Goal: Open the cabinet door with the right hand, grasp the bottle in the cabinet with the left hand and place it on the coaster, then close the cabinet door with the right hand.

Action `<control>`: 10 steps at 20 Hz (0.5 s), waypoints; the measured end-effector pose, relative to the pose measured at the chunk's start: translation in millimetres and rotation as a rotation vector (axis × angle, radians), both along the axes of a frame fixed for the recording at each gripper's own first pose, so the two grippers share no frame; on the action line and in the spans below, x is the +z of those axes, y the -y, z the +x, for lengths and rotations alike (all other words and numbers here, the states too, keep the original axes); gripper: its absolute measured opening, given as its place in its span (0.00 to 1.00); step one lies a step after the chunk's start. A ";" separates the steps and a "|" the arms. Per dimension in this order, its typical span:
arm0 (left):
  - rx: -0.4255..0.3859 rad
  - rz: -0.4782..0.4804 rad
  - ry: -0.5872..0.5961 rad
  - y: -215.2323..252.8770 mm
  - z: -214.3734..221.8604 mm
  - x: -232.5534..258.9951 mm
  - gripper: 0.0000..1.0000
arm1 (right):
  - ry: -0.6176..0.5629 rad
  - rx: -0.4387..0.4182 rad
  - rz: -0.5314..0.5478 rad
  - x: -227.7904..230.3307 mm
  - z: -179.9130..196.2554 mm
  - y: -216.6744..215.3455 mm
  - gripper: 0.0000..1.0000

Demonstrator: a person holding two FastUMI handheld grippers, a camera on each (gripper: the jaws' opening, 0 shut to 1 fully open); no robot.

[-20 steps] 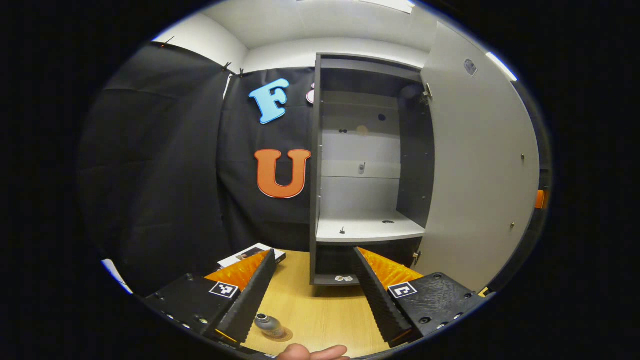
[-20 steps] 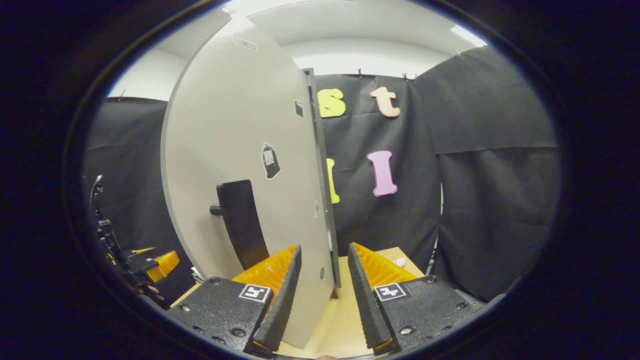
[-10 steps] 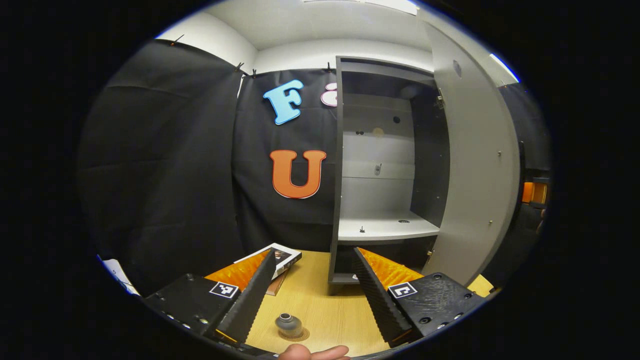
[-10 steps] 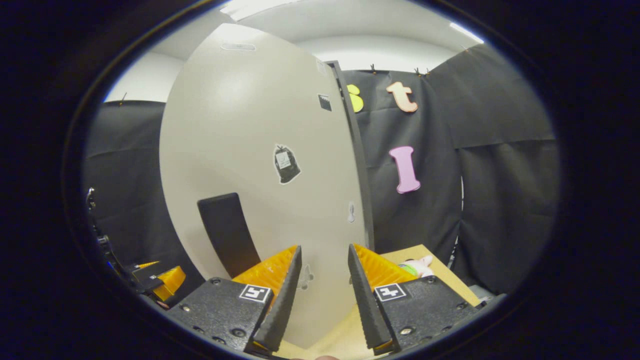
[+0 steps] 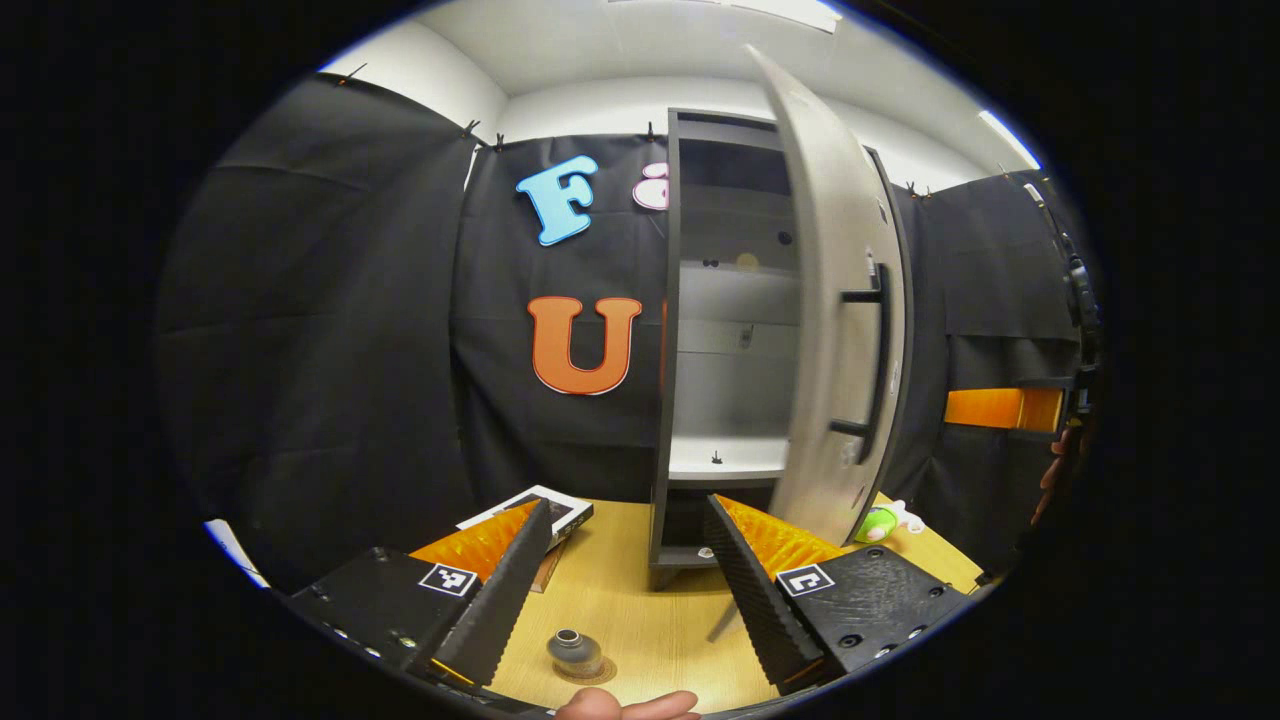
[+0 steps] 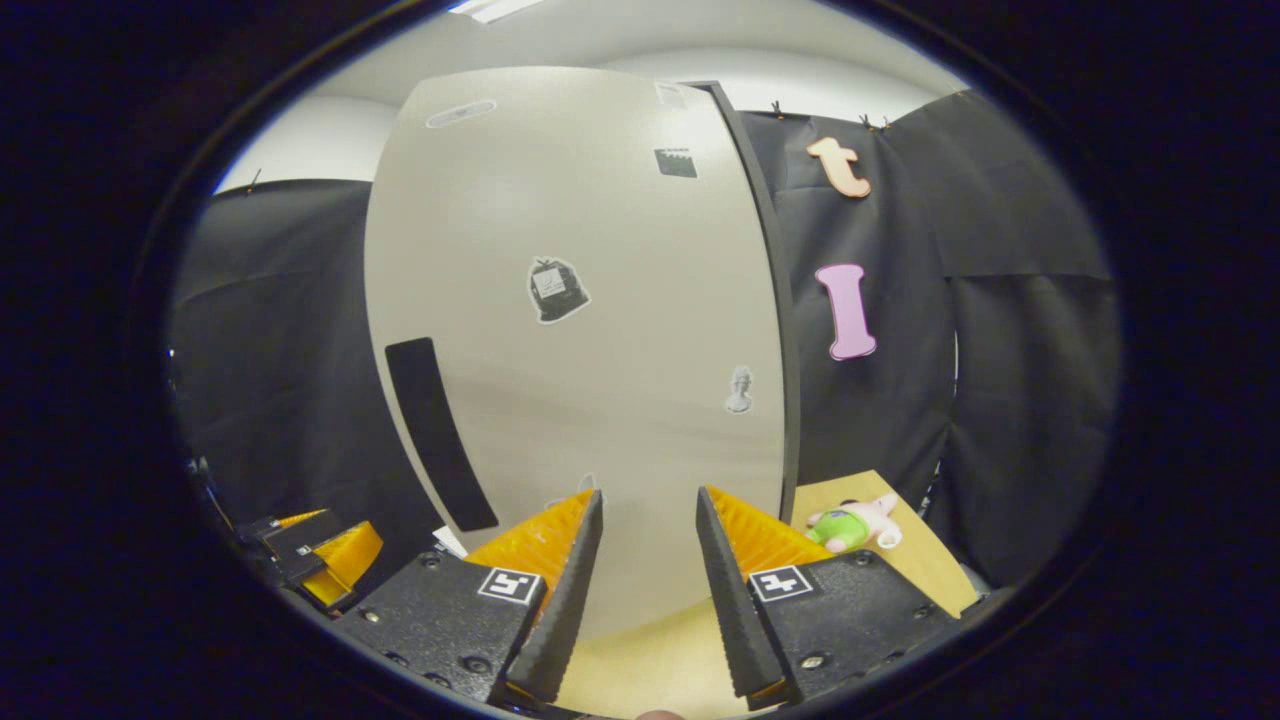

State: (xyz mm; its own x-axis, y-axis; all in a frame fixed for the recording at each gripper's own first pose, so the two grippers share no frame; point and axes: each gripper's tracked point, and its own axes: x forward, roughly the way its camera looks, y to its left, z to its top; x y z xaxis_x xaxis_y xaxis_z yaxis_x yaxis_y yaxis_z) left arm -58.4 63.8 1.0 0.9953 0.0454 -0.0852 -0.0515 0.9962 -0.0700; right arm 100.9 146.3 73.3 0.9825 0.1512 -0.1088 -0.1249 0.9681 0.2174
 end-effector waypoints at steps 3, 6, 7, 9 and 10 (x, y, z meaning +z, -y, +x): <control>-0.029 -0.004 -0.001 14.1 7.4 0.4 0.93 | 0.009 -0.038 -0.056 -6.2 -8.3 21.5 0.63; -0.057 0.008 0.004 31.2 12.2 4.7 0.93 | 0.019 -0.070 -0.101 -13.2 -16.5 41.8 0.63; -0.065 0.010 0.001 37.5 13.7 4.0 0.93 | 0.017 -0.073 -0.108 -16.6 -17.9 45.5 0.60; -0.075 0.014 -0.005 46.6 15.1 3.6 0.93 | 0.014 -0.074 -0.118 -19.8 -19.7 52.0 0.63; -0.079 0.015 -0.003 51.8 15.3 6.7 0.93 | 0.020 -0.080 -0.122 -19.3 -19.0 57.2 0.63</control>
